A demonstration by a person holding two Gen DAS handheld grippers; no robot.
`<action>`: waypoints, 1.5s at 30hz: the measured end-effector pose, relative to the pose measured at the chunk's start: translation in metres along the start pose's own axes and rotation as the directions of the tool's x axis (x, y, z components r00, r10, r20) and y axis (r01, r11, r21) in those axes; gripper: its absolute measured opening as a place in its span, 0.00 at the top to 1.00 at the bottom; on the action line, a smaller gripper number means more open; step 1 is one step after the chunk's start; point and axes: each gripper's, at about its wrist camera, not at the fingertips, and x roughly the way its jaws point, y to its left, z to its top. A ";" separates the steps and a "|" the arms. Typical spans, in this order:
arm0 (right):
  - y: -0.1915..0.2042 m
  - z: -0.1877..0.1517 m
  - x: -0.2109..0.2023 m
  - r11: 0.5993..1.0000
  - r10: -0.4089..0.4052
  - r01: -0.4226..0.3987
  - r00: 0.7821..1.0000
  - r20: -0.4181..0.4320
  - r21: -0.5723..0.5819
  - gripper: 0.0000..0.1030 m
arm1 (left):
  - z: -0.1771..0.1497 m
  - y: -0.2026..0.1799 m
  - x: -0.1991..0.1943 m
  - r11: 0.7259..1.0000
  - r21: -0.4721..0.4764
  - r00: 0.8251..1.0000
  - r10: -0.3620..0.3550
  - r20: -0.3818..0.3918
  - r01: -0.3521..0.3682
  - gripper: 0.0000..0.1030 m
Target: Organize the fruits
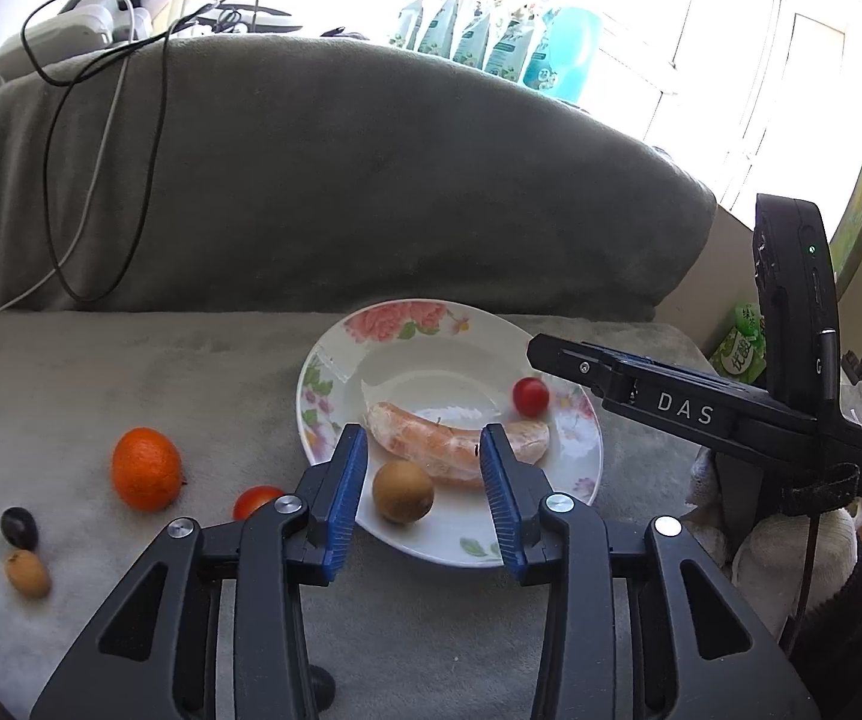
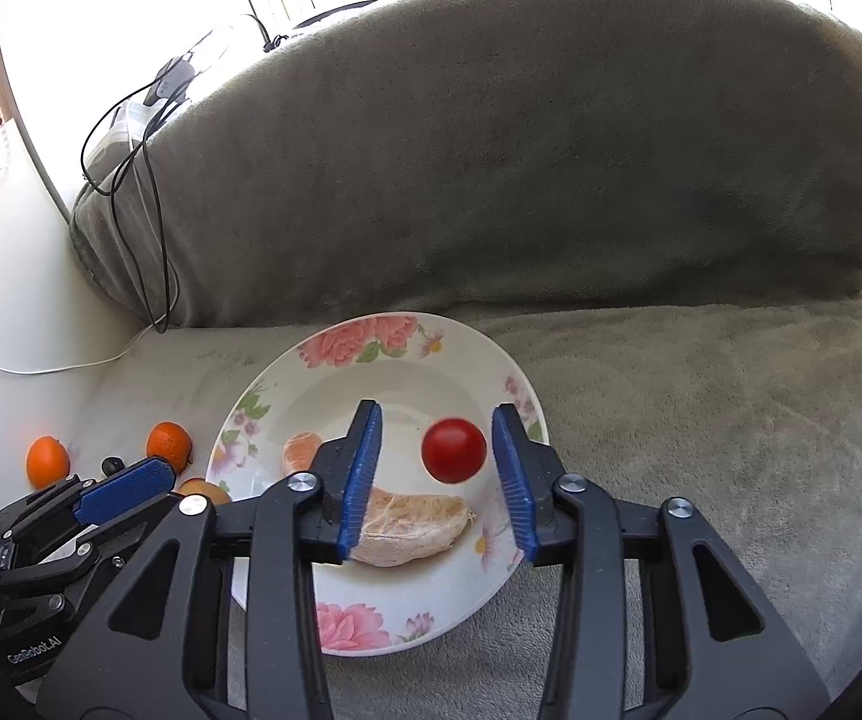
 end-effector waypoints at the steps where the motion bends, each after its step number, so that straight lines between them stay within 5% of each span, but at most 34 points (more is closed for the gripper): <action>1: 0.000 0.000 -0.002 1.000 -0.005 0.005 1.000 0.008 -0.002 0.39 | 0.000 -0.001 -0.001 1.000 0.004 1.000 -0.001 0.003 0.001 0.62; 8: 0.001 0.002 -0.012 1.000 -0.025 0.025 0.999 0.046 0.004 0.14 | -0.002 -0.002 -0.009 1.000 0.012 1.000 0.003 0.021 -0.003 0.30; 14: 0.005 0.001 -0.018 1.000 -0.024 0.025 0.998 0.050 -0.007 0.09 | -0.005 -0.002 -0.018 1.000 -0.001 0.999 0.011 0.039 -0.011 0.23; 32: 0.015 -0.003 -0.051 1.000 -0.019 0.019 0.994 0.111 -0.006 0.02 | -0.022 0.009 -0.057 0.999 0.006 0.996 0.031 0.078 -0.032 0.22; 45: 0.033 -0.012 -0.069 0.999 0.038 -0.035 0.991 0.131 -0.022 0.02 | -0.040 0.053 -0.102 0.989 -0.040 0.982 0.150 0.116 -0.146 0.22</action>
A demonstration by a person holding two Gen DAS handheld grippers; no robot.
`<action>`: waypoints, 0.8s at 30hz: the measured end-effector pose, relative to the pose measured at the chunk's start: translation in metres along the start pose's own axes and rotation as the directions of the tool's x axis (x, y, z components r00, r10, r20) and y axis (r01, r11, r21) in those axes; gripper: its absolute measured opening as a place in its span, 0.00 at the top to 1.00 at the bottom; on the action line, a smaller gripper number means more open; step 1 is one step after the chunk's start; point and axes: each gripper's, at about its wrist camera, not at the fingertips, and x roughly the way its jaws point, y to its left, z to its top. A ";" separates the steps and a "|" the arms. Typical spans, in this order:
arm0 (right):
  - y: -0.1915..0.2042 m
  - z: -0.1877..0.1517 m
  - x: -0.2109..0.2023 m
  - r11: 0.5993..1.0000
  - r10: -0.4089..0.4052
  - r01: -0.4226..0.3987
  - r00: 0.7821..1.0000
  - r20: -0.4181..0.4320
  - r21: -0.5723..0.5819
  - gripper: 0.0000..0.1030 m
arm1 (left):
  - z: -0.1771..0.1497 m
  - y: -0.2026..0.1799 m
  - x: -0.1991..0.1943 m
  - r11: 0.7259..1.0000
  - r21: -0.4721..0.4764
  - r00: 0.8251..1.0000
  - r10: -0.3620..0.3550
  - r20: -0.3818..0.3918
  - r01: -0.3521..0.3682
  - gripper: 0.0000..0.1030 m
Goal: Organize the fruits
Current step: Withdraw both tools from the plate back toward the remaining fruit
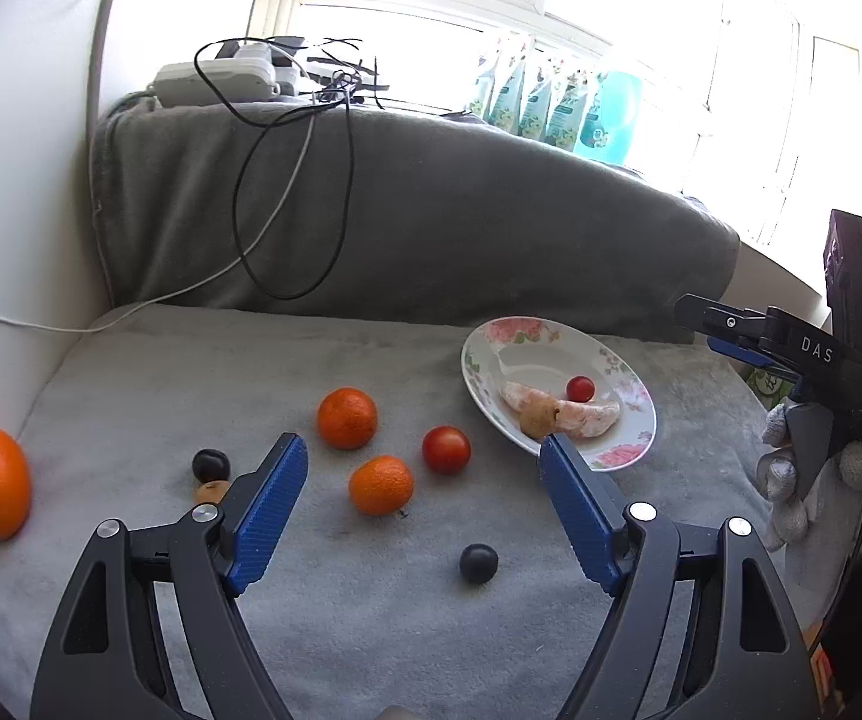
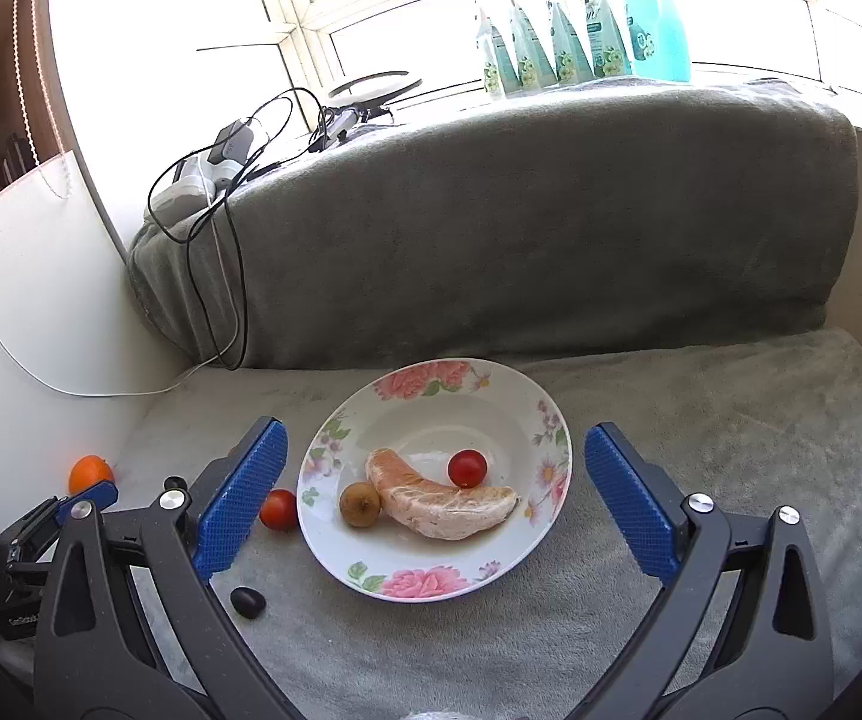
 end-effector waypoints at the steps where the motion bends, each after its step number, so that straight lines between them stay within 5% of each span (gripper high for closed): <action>1: 0.003 -0.001 -0.001 1.000 0.004 -0.004 1.000 -0.002 -0.007 0.02 | -0.001 0.005 -0.002 1.000 -0.006 1.000 0.010 0.000 -0.010 0.22; 13: 0.042 -0.035 -0.002 0.988 0.091 -0.099 0.993 -0.069 -0.117 0.02 | -0.019 0.062 -0.020 0.988 -0.090 0.992 0.122 -0.020 -0.123 0.23; 24: 0.079 -0.059 0.006 0.966 0.144 -0.170 0.979 -0.142 -0.196 0.02 | -0.019 0.079 -0.010 0.984 -0.140 0.993 0.103 -0.048 -0.109 0.29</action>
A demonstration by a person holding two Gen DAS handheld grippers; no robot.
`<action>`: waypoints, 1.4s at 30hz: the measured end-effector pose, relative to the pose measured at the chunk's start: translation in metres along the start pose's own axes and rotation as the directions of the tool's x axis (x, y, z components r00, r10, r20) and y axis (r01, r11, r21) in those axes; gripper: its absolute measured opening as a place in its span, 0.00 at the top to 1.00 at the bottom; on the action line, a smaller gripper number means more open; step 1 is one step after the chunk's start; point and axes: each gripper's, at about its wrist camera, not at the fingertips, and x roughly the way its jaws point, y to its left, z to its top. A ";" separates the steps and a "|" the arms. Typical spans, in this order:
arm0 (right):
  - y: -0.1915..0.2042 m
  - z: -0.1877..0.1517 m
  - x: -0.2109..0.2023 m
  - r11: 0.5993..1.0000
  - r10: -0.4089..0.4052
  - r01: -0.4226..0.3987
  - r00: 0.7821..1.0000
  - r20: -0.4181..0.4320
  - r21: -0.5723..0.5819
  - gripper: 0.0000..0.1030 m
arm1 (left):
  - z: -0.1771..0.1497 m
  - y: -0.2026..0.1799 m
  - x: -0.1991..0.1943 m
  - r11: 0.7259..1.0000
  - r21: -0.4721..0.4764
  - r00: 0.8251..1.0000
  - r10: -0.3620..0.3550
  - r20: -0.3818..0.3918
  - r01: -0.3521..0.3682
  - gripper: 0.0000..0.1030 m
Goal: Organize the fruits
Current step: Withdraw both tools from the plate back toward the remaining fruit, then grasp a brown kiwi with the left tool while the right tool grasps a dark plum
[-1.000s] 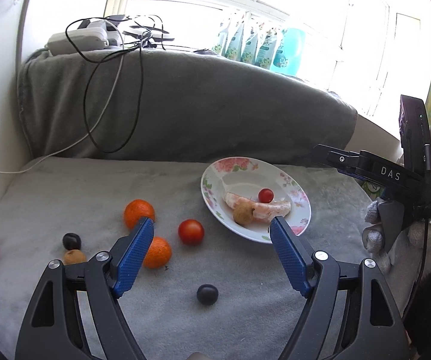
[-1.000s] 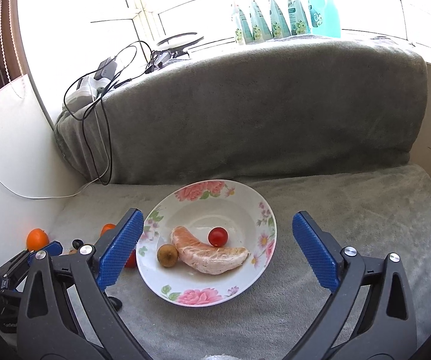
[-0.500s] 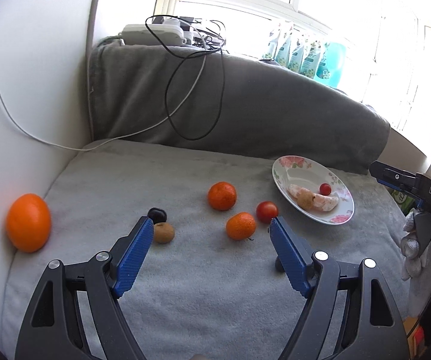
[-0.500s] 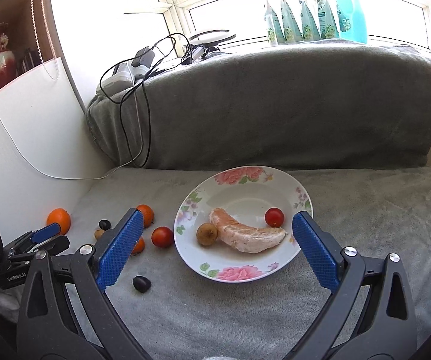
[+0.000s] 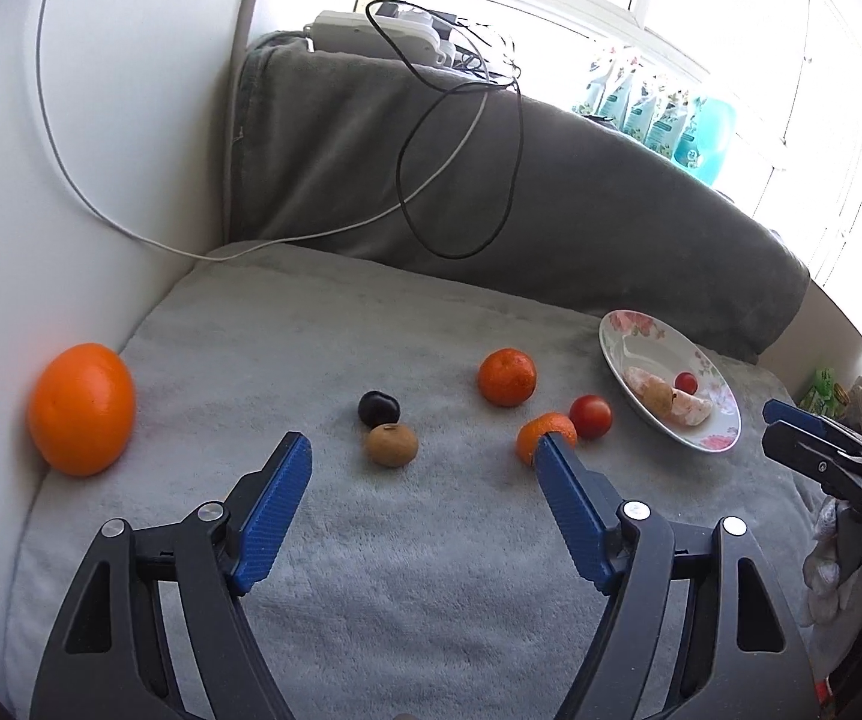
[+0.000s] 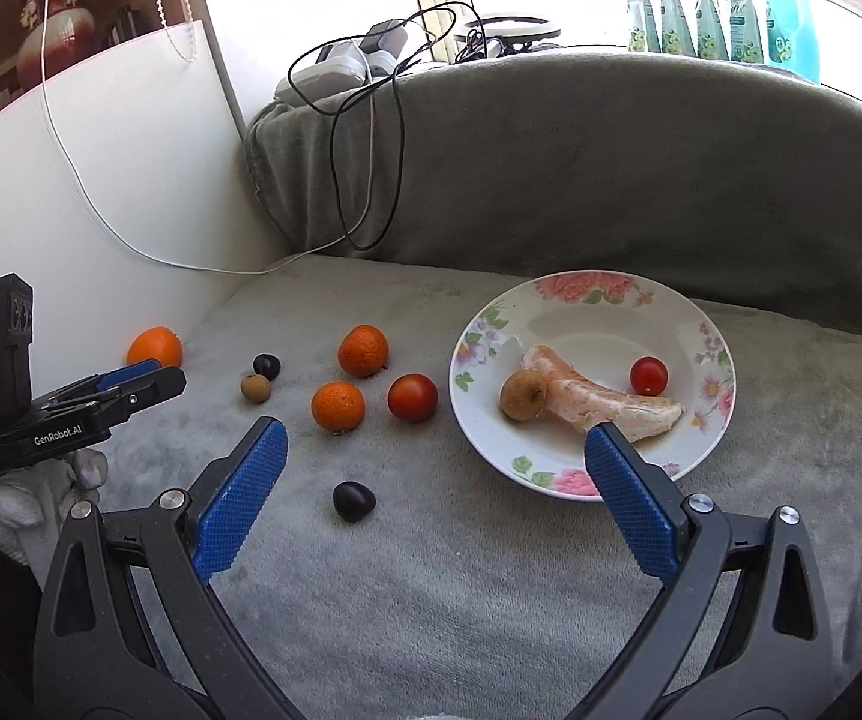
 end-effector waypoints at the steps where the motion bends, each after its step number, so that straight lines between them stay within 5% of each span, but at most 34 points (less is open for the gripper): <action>1: 0.002 -0.001 0.002 1.000 0.004 -0.004 1.000 -0.007 -0.008 0.02 | 0.000 0.001 0.003 1.000 -0.005 1.000 0.002 -0.009 -0.002 0.30; 10: 0.021 -0.011 0.023 0.998 0.028 -0.032 0.997 -0.074 -0.055 0.02 | 0.002 0.003 0.027 0.999 -0.032 0.998 0.001 -0.068 -0.003 0.48; 21: 0.038 -0.022 0.060 0.991 0.024 -0.049 0.980 -0.195 -0.122 0.28 | 0.000 0.006 0.056 0.998 -0.044 0.993 0.037 -0.108 -0.042 0.63; 30: 0.032 -0.025 0.071 0.993 0.019 -0.046 0.970 -0.241 -0.105 0.52 | -0.004 0.007 0.069 0.997 -0.039 0.990 0.054 -0.133 -0.059 0.66; 42: 0.036 -0.024 0.076 0.990 0.043 -0.075 0.966 -0.254 -0.118 0.69 | -0.005 0.006 0.085 0.996 -0.040 0.986 0.074 -0.152 -0.081 0.74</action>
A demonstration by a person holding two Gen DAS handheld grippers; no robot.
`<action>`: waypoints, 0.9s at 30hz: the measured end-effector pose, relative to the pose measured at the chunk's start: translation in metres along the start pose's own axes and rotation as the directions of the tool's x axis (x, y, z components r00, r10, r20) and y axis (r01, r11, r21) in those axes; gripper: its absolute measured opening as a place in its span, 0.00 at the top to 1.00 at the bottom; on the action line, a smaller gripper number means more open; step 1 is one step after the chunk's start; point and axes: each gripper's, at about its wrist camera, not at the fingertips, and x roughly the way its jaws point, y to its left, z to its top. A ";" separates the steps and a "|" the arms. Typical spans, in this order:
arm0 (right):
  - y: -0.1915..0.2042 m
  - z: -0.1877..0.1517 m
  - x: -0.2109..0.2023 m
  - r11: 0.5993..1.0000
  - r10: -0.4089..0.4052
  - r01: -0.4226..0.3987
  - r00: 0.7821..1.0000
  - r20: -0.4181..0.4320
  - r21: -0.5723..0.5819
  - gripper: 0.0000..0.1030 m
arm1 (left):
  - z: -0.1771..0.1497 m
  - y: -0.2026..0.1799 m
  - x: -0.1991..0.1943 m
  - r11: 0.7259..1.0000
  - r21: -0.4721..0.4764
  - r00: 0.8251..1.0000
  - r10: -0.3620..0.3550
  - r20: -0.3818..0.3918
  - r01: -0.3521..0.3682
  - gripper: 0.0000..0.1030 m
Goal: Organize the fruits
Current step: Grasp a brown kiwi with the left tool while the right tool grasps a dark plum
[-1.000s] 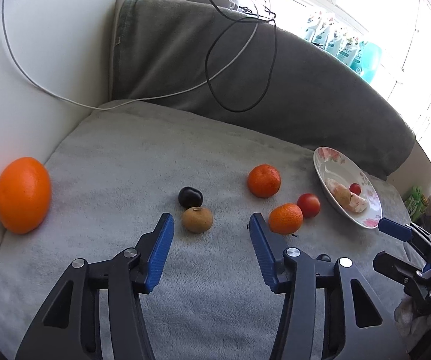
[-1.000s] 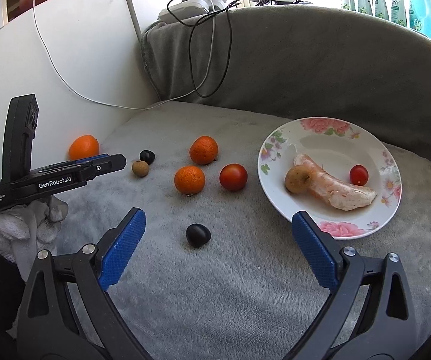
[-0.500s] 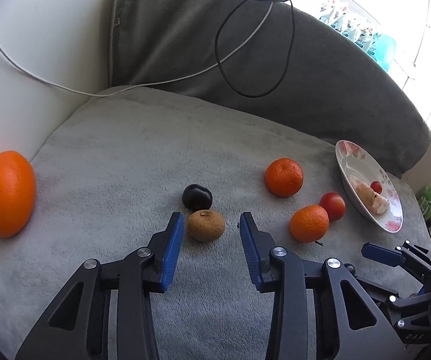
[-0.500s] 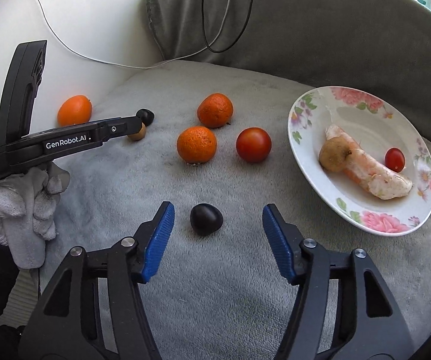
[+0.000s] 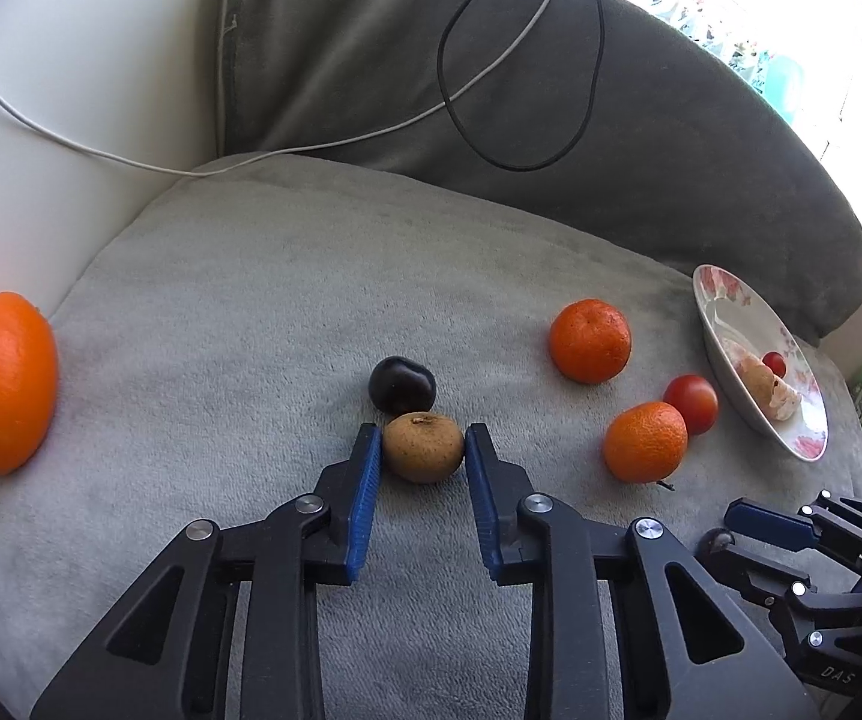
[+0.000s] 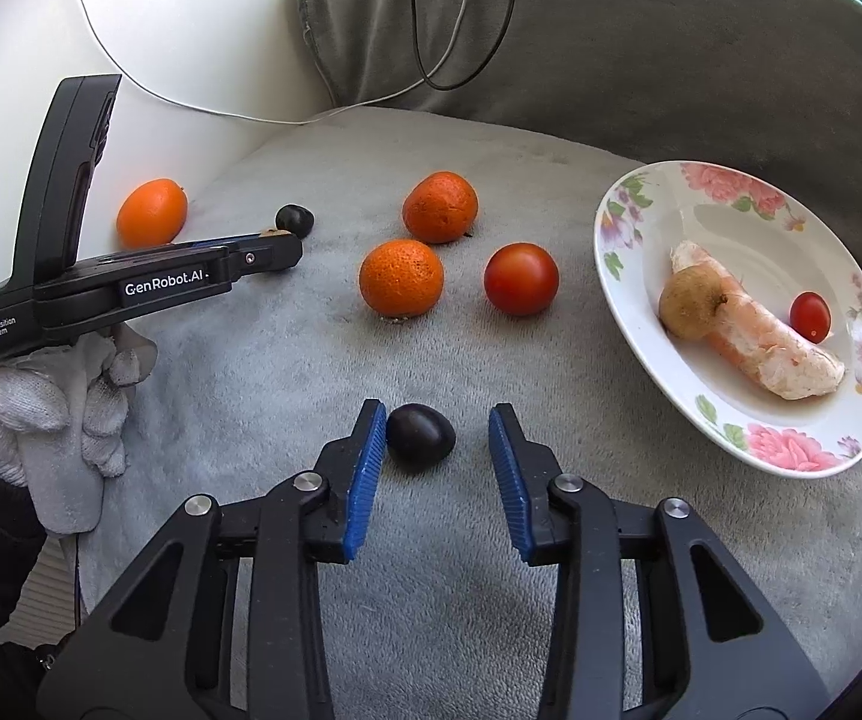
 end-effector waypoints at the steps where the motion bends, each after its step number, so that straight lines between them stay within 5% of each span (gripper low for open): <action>1: 0.000 0.000 0.000 1.000 0.001 -0.001 1.000 0.001 -0.001 0.70 | 0.000 -0.001 0.000 1.000 0.002 1.000 0.001 0.000 -0.001 0.74; 6: 0.001 0.002 0.000 1.000 0.008 -0.008 1.000 0.008 0.002 0.78 | 0.000 -0.001 0.001 1.000 0.002 1.000 0.001 0.005 -0.001 0.74; 27: -0.002 0.004 -0.030 0.999 -0.043 0.043 0.996 0.075 0.010 0.79 | -0.005 -0.011 -0.029 0.999 0.035 0.997 -0.030 0.065 0.028 0.74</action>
